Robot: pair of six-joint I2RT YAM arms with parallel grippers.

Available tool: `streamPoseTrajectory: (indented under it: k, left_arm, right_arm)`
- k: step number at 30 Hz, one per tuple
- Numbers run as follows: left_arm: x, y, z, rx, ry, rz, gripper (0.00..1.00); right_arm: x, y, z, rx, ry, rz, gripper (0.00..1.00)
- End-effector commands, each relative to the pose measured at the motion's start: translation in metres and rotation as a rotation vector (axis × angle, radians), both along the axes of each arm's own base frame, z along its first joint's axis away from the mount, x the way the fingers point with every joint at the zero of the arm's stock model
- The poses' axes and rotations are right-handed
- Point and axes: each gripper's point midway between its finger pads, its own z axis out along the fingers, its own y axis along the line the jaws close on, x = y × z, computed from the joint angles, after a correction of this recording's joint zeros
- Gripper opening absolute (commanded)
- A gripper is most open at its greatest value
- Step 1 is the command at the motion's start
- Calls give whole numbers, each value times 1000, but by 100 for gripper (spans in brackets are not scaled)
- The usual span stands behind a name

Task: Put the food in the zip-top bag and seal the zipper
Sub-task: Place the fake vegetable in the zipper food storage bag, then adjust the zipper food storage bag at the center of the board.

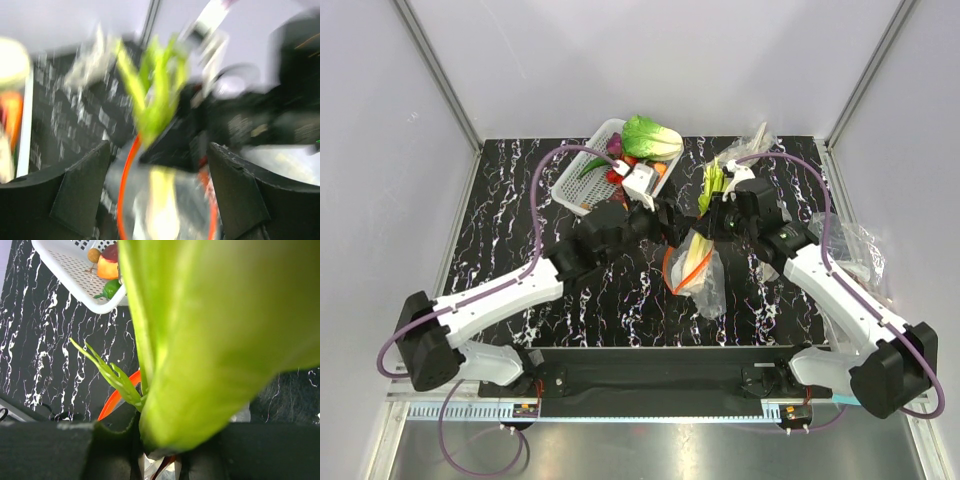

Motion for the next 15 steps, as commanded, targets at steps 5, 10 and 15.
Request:
streamPoseTrajectory:
  k: [5,10,15]
  left_arm:
    - [3,14,-115,218,318,31,83]
    - [2,5,-132,226,368,-17,74]
    - [-4,-8,-140,210,414,-97,53]
  right_arm:
    - [6,2,32,48,-123,12,5]
    - [6,4,36,56,-131,21,5]
    - [5,6,36,48,-132,40,5]
